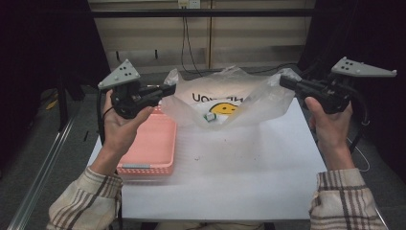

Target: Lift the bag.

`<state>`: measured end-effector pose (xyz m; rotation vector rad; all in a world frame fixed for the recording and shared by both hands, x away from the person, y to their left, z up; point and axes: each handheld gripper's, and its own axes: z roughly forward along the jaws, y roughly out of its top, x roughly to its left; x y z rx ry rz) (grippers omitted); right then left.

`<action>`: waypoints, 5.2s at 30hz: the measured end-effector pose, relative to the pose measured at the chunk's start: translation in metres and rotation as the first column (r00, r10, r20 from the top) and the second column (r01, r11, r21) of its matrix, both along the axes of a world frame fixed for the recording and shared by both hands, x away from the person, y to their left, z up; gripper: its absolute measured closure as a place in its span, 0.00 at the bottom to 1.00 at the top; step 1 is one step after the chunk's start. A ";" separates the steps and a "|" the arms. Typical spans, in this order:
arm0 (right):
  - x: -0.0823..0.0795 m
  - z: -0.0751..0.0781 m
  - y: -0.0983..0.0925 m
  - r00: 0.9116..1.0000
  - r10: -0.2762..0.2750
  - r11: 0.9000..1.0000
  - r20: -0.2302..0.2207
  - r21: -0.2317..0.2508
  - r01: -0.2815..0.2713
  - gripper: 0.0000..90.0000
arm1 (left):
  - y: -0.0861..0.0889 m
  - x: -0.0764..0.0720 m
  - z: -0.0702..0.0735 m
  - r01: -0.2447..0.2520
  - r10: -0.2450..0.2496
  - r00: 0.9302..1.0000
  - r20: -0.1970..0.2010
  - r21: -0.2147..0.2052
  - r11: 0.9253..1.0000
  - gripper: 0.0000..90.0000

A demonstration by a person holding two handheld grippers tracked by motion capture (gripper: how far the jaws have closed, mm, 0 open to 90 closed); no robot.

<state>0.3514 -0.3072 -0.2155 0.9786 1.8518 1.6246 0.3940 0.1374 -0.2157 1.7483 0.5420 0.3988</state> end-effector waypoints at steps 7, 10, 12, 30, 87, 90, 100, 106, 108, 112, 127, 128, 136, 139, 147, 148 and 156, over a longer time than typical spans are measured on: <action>0.013 0.029 -0.011 0.999 -0.040 0.999 0.027 0.034 0.040 1.00 | 0.000 0.004 0.031 -0.034 0.035 0.998 0.051 -0.027 0.999 1.00; 0.021 0.040 -0.011 0.998 -0.055 0.998 0.040 0.017 0.054 1.00 | 0.000 0.006 0.043 -0.044 0.047 0.997 0.066 -0.044 0.998 1.00; 0.026 0.046 -0.011 0.997 -0.062 0.998 0.035 0.015 0.062 1.00 | 0.000 0.010 0.049 -0.058 0.061 0.996 0.064 -0.051 0.997 1.00; 0.059 0.007 -0.007 0.989 -0.120 0.991 -0.081 -0.064 0.115 1.00 | -0.002 0.041 0.007 -0.136 0.136 0.991 -0.008 0.050 0.990 1.00; 0.069 -0.112 0.001 0.944 -0.190 0.974 -0.270 -0.169 0.148 0.36 | -0.018 0.059 -0.093 -0.160 0.181 0.968 -0.173 0.126 0.979 0.10; 0.065 -0.115 0.002 0.942 -0.194 0.973 -0.275 -0.177 0.149 0.31 | -0.016 0.055 -0.092 -0.158 0.177 0.971 -0.159 0.124 0.980 0.08; 0.051 -0.125 -0.001 0.936 -0.201 0.975 -0.290 -0.155 0.161 0.22 | -0.014 0.042 -0.101 -0.132 0.157 0.970 -0.184 0.140 0.981 0.07; 0.040 -0.127 -0.001 0.936 -0.200 0.975 -0.290 -0.149 0.163 0.19 | -0.011 0.032 -0.101 -0.129 0.155 0.973 -0.173 0.149 0.980 0.06; 0.035 -0.128 0.000 0.936 -0.203 0.974 -0.288 -0.153 0.165 0.19 | -0.010 0.028 -0.099 -0.127 0.151 0.974 -0.170 0.147 0.981 0.06; 0.027 -0.130 0.003 0.936 -0.204 0.973 -0.287 -0.163 0.162 0.18 | -0.009 0.019 -0.097 -0.125 0.149 0.975 -0.166 0.144 0.982 0.06; -0.006 -0.140 0.017 0.931 -0.212 0.969 -0.297 -0.186 0.161 0.16 | 0.006 -0.009 -0.114 -0.117 0.142 0.980 -0.141 0.175 0.978 0.08; -0.009 -0.140 0.018 0.930 -0.219 0.968 -0.297 -0.188 0.168 0.16 | 0.008 -0.011 -0.115 -0.114 0.139 0.981 -0.137 0.176 0.978 0.07; -0.027 -0.145 0.022 0.931 -0.220 0.967 -0.292 -0.187 0.170 0.15 | 0.021 -0.025 -0.125 -0.116 0.146 0.975 -0.167 0.176 0.978 0.05; -0.031 -0.149 0.022 0.931 -0.206 0.971 -0.302 -0.179 0.157 0.12 | 0.026 -0.033 -0.128 -0.142 0.172 0.972 -0.161 0.186 0.972 0.05; -0.044 -0.162 0.029 0.923 -0.236 0.960 -0.305 -0.222 0.172 0.10 | 0.040 -0.051 -0.140 -0.159 0.193 0.966 -0.170 0.194 0.968 0.05; -0.046 -0.164 0.030 0.923 -0.237 0.959 -0.303 -0.227 0.172 0.10 | 0.041 -0.053 -0.143 -0.155 0.190 0.966 -0.175 0.195 0.968 0.05; -0.064 -0.174 0.033 0.923 -0.269 0.949 -0.276 -0.240 0.204 0.10 | 0.050 -0.077 -0.158 -0.165 0.204 0.965 -0.166 0.227 0.960 0.05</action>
